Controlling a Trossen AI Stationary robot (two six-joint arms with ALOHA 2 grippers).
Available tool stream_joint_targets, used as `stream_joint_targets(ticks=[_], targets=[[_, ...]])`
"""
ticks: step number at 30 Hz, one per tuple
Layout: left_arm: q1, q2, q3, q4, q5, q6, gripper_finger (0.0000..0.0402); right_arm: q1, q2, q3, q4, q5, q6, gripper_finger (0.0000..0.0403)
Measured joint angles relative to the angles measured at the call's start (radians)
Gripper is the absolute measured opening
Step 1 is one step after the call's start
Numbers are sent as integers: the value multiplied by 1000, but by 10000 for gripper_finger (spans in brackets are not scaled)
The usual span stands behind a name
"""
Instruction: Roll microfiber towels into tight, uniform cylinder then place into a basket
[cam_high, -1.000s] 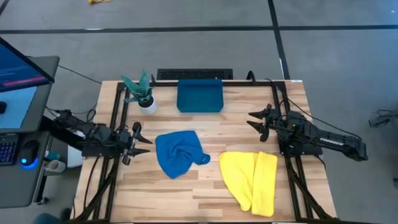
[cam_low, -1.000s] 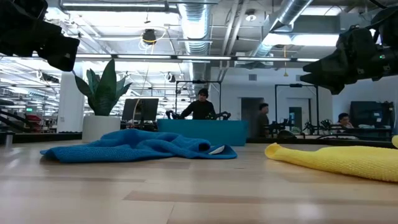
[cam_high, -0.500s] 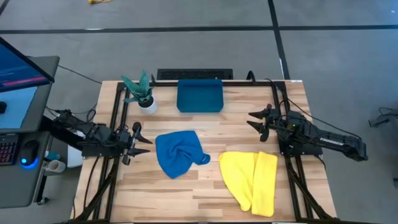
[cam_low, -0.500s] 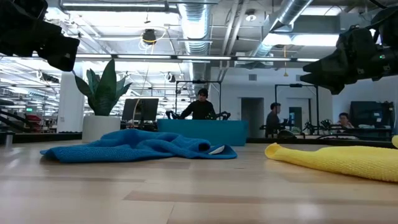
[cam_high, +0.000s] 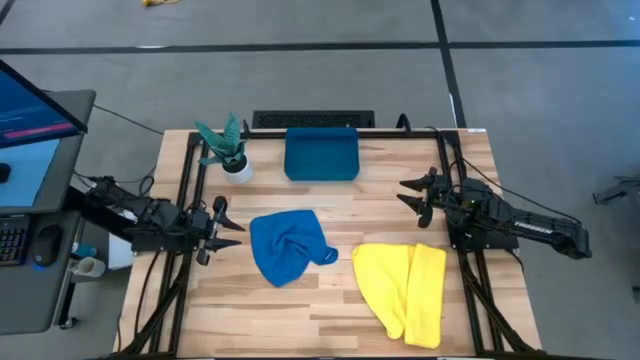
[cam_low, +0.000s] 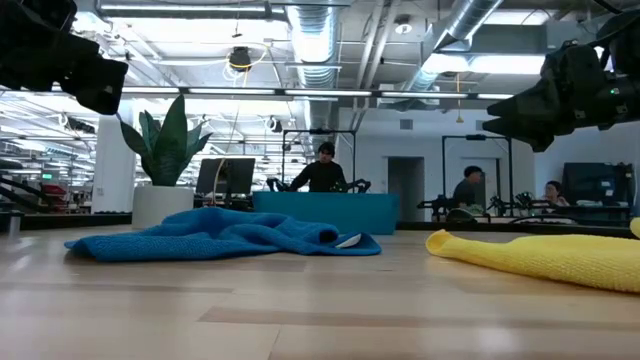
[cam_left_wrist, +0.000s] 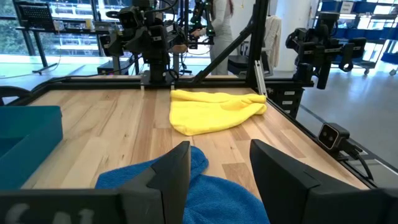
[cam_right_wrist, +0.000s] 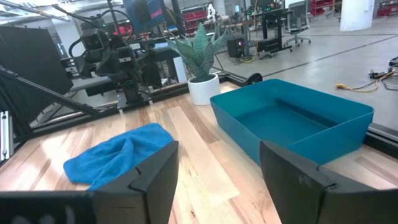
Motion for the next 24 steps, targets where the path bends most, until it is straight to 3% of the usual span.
stream_joint_targets(ticks=[24], targets=[[0,0,-1,11,0,0,159,0,0,0,0,0,0,244]])
